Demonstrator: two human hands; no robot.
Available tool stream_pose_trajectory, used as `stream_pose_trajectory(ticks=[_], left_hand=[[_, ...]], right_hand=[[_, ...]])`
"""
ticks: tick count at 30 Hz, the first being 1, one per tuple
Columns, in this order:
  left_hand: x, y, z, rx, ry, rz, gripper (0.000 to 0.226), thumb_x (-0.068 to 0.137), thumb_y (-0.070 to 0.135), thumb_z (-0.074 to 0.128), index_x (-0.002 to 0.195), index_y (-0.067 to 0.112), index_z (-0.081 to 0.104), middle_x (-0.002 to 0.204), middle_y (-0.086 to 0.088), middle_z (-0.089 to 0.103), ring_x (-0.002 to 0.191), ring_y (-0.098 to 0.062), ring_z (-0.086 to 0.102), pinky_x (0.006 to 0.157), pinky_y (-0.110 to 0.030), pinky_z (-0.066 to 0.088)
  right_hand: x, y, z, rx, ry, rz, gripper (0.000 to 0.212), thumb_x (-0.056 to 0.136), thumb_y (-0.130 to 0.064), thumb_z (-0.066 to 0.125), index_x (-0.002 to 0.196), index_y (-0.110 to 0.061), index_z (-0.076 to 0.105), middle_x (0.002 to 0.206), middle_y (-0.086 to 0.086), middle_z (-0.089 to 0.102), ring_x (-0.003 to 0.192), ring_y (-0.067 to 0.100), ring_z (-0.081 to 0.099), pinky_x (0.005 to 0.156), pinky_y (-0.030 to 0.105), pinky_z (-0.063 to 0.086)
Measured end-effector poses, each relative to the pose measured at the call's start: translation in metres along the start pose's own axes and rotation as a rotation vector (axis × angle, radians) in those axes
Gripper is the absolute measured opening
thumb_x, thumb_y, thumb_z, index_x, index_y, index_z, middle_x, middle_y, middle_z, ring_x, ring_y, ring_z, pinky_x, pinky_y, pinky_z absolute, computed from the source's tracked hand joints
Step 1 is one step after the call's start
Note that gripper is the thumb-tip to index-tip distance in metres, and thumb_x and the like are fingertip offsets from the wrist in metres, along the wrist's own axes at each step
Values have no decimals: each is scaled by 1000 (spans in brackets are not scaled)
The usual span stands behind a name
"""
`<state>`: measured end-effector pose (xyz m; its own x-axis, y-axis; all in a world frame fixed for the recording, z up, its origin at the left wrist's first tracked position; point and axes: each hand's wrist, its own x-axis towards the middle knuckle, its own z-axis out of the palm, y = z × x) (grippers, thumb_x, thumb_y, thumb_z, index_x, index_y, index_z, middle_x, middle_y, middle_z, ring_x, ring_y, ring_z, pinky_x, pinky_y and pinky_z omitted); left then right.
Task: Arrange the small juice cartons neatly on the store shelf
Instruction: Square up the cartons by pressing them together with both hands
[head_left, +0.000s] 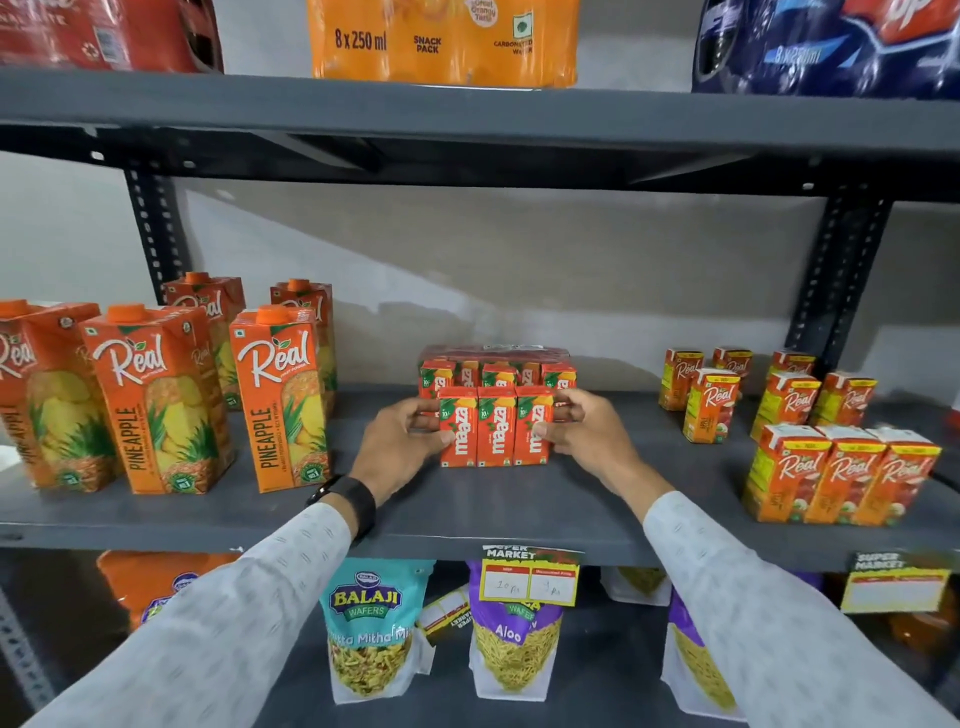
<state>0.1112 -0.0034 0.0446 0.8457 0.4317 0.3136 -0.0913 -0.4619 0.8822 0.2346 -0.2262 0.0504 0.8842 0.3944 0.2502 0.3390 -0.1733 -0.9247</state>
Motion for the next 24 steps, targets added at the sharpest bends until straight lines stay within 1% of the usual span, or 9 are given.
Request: stream_pose_trajectory(ticks=[3, 6, 9, 13, 15, 16, 18, 23, 24], left_hand=[[-4, 4, -1, 13, 1, 7, 43, 78, 25, 81, 117, 22, 64, 102, 8, 72, 91, -5, 69, 80, -26, 56], [-16, 6, -5, 25, 4, 13, 41, 78, 26, 81, 115, 22, 64, 103, 8, 72, 91, -5, 69, 77, -23, 55], [-34, 8, -11, 35, -5, 34, 40, 77, 26, 82, 113, 23, 65, 100, 9, 73, 86, -2, 71, 73, -18, 55], [-57, 9, -19, 20, -47, 49, 42, 77, 25, 81, 115, 20, 65, 100, 4, 75, 86, -5, 73, 76, -22, 58], [-65, 10, -22, 21, -57, 62, 42, 77, 25, 81, 116, 20, 65, 101, 4, 75, 86, -6, 73, 77, -22, 58], [-68, 10, -23, 18, -59, 66, 42, 78, 24, 81, 117, 20, 65, 102, 5, 75, 86, -6, 73, 75, -21, 58], [-70, 12, -23, 14, -57, 78, 43, 79, 24, 80, 119, 19, 65, 102, 6, 75, 87, -5, 73, 73, -17, 57], [-78, 15, -19, -22, -41, 55, 45, 81, 22, 78, 122, 18, 63, 103, 6, 75, 88, -5, 73, 71, -15, 57], [-78, 14, -18, -20, -31, 60, 45, 81, 22, 78, 123, 18, 63, 103, 6, 75, 88, -5, 73, 72, -16, 58]], right_hand=[[-5, -3, -2, -5, -17, -6, 35, 90, -12, 79, 118, -24, 61, 108, -2, 76, 102, 18, 75, 82, 39, 64], [-17, -6, -3, -19, -17, -19, 34, 90, -13, 80, 115, -27, 62, 106, -5, 77, 99, 15, 76, 81, 38, 64], [-37, -6, -5, -27, -2, -46, 35, 88, -13, 82, 117, -23, 65, 102, -4, 79, 91, 12, 78, 78, 37, 65], [-67, -8, -8, 5, 5, -81, 31, 86, -10, 83, 102, -30, 66, 97, -5, 79, 88, 8, 78, 70, 30, 64], [-78, -8, -9, 26, -1, -95, 31, 86, -11, 83, 102, -31, 65, 96, -6, 79, 88, 7, 78, 65, 25, 62], [-83, -9, -9, 31, -2, -101, 31, 86, -12, 83, 102, -32, 65, 96, -6, 79, 88, 6, 78, 64, 23, 61], [-88, -12, -8, 26, 9, -116, 32, 87, -13, 83, 100, -36, 64, 97, -9, 78, 88, 3, 77, 63, 20, 60], [-97, -15, -4, 14, 42, -123, 33, 88, -12, 82, 98, -37, 63, 99, -11, 77, 88, 4, 77, 63, 19, 60], [-97, -15, -3, 10, 48, -128, 33, 88, -12, 82, 99, -37, 63, 99, -10, 78, 88, 5, 77, 64, 20, 61]])
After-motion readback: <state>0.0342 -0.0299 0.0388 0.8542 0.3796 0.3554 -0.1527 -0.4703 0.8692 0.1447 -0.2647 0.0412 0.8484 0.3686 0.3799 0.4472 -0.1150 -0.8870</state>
